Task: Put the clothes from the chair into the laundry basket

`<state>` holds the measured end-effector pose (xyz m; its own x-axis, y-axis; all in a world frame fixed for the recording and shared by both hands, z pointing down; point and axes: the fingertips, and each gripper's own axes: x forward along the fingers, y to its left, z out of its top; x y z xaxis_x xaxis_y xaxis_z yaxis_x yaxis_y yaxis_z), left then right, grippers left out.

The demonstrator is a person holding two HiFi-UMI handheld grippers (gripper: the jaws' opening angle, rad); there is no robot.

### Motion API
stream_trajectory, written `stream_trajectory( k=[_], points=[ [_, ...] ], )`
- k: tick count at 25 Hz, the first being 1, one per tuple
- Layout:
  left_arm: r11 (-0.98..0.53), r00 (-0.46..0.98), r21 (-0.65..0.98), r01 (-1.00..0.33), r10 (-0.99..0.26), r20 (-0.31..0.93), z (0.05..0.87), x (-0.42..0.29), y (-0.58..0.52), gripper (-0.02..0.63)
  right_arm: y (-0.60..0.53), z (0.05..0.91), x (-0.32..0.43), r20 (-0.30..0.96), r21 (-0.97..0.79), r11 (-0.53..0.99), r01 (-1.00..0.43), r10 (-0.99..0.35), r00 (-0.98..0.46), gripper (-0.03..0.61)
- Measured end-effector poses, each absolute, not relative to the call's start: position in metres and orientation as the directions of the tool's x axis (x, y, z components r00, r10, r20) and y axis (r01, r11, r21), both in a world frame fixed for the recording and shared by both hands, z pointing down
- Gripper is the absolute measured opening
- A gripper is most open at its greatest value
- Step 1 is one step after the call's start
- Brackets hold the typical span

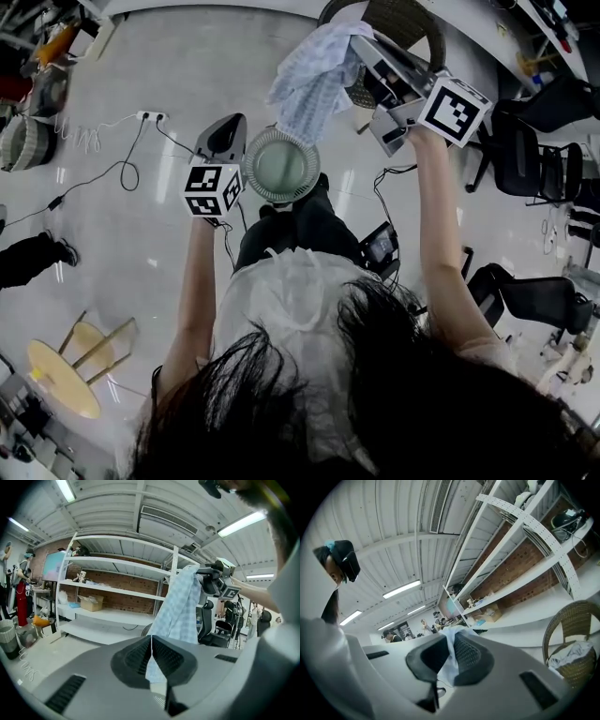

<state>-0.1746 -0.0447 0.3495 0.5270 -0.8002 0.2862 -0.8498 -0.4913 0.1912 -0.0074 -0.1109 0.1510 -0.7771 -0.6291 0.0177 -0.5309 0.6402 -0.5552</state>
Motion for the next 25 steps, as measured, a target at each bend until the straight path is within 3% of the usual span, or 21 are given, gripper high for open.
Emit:
stream_trajectory(
  k=[14, 25],
  points=[
    [-0.433, 0.492, 0.241, -0.869, -0.81, 0.318, 0.379, -0.205, -0.001, 0.02, -0.02, 0.233, -0.071, 0.083, -0.705, 0.561, -0.434, -0.542, -0.836, 0.033],
    [-0.414, 0.489, 0.268, -0.87, -0.792, 0.366, 0.414, -0.213, 0.018, 0.02, 0.024, 0.385, -0.098, 0.361, -0.716, 0.43, -0.55, -0.447, -0.819, 0.033]
  ],
)
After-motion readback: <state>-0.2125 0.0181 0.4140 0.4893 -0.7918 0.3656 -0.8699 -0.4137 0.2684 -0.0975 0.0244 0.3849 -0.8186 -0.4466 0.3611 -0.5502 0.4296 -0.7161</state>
